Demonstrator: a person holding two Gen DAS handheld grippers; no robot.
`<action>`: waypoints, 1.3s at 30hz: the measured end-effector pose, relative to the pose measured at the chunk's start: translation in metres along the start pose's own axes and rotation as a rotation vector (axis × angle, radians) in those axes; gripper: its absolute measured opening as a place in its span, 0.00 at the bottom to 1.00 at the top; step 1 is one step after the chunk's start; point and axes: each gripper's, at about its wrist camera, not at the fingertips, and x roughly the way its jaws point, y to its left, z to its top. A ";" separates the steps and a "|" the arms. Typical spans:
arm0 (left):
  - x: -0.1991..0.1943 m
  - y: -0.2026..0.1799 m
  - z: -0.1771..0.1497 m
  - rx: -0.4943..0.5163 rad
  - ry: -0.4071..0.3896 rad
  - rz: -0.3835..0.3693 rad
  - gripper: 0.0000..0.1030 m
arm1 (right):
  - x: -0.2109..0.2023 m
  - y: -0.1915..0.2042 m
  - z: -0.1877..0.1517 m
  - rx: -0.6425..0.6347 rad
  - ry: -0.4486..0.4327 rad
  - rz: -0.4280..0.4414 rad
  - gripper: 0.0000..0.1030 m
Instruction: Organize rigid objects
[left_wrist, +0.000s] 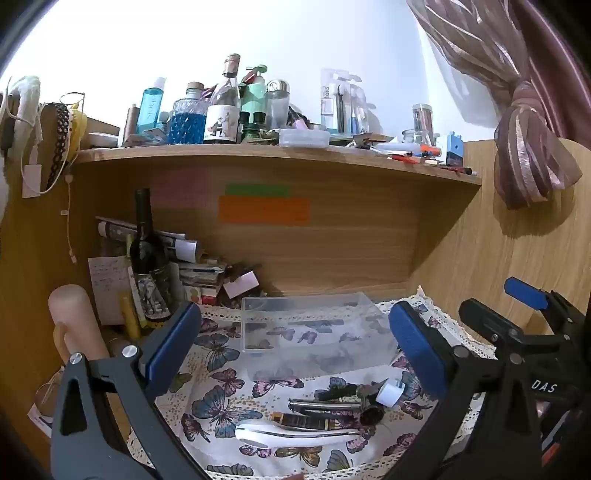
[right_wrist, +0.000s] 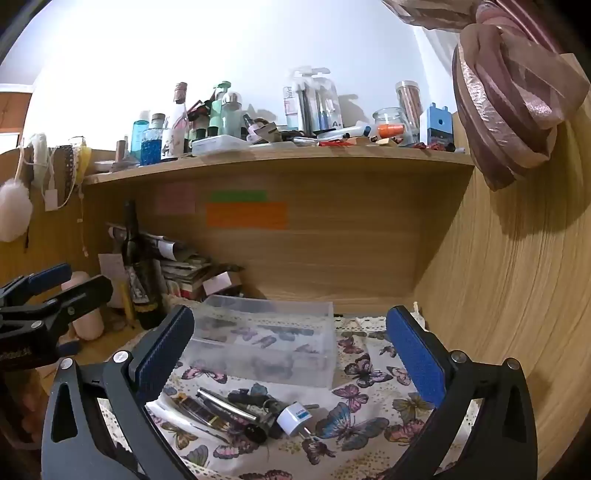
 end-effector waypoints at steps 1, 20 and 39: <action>0.000 0.000 0.000 0.001 -0.002 0.001 1.00 | 0.000 0.000 0.000 0.000 0.000 -0.001 1.00; 0.002 -0.001 0.003 0.000 -0.013 -0.004 1.00 | -0.002 -0.002 0.002 0.004 -0.020 0.006 1.00; 0.001 -0.007 0.001 0.017 -0.027 -0.020 1.00 | -0.006 0.000 0.004 0.012 -0.038 0.010 1.00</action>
